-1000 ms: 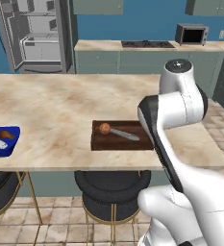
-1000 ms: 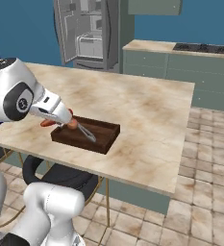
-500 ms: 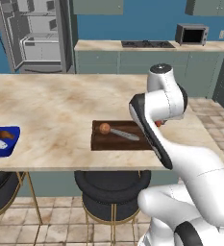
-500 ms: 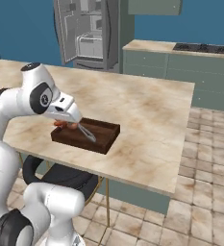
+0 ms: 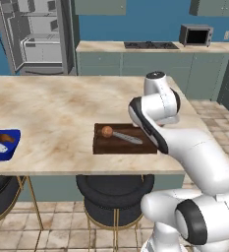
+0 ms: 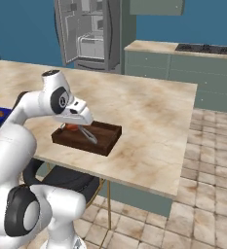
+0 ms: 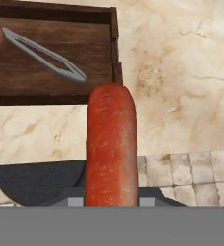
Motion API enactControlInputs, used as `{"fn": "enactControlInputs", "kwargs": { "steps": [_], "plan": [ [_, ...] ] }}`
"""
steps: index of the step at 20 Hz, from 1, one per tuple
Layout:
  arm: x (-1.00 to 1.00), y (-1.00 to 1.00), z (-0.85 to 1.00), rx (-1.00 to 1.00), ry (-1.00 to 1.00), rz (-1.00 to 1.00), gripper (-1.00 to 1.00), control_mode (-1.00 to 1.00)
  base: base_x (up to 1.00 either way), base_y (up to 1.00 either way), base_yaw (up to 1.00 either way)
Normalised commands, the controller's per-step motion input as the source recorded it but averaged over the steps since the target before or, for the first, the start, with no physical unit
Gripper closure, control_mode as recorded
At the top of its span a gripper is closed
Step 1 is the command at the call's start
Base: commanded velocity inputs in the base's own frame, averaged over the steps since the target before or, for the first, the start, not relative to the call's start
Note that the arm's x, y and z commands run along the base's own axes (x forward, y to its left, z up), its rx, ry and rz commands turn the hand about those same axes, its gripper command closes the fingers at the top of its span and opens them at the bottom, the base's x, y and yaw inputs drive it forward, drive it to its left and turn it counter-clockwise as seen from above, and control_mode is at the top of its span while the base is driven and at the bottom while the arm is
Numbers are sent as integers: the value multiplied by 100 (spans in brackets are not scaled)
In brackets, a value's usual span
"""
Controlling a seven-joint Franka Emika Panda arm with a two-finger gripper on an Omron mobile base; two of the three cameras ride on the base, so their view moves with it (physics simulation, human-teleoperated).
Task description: Gather the carrot and onion from the fridge and place them on a tray on the dining counter. Then gather the chicken drumstick and fish from the fridge and place them on the other tray.
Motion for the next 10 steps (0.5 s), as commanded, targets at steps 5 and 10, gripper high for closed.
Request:
{"fn": "enactControlInputs", "kwargs": {
  "steps": [5,10],
  "plan": [
    [39,-7,-33,0,8,2,100,-100,0,0,0],
    [39,-5,-38,0,7,2,100,-100,0,0,0]
  ]
}}
